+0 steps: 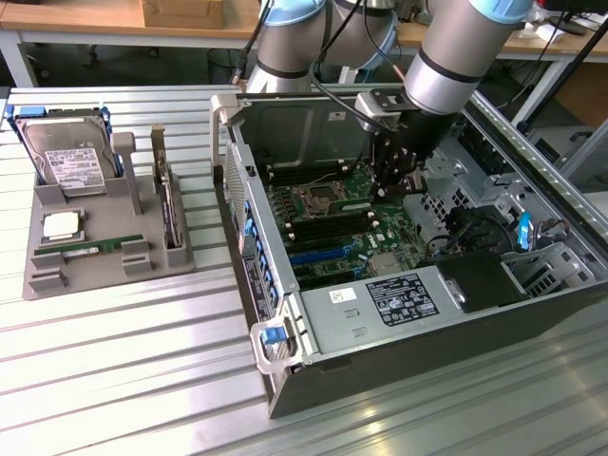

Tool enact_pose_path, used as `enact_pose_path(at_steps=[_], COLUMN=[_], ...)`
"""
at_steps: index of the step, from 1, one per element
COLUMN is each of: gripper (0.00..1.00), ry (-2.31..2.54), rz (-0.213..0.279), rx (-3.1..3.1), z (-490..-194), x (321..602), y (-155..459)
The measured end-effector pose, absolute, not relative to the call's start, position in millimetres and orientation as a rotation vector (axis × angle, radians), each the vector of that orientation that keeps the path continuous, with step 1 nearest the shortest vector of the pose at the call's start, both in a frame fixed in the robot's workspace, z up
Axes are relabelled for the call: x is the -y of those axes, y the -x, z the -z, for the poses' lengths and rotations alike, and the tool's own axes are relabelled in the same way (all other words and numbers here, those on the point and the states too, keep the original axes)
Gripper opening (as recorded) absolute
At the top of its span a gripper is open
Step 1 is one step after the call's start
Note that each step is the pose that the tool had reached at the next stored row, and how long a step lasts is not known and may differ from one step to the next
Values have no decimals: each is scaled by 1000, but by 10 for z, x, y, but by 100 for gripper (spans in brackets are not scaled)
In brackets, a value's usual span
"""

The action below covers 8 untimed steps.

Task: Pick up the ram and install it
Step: 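Insert the ram into the slot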

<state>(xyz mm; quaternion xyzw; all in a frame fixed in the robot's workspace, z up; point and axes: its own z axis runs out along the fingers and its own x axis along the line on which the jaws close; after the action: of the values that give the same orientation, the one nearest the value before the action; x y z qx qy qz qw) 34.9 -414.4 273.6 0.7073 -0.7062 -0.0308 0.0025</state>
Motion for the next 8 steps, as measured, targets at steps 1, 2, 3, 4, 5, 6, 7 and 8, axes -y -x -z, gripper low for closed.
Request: enact_pose_path(at_steps=[1, 2, 3, 4, 5, 6, 7, 8], gripper=[12, 12, 12, 12, 12, 12, 12, 12], ry=[-2219, -2219, -2219, -2219, -2219, -2219, -2216, -2213], rz=[96, 96, 96, 97, 96, 96, 96, 95], rx=[2215, 2215, 2215, 2215, 2215, 2215, 2217, 2220], z=[-2726, -2709, -2695, -2680, -2670, -2656, -2631, -2614], x=[4144, 4144, 4144, 4144, 4144, 4144, 4144, 4144], y=[-326, -273, -215, -148, -117, -91, -59, -40])
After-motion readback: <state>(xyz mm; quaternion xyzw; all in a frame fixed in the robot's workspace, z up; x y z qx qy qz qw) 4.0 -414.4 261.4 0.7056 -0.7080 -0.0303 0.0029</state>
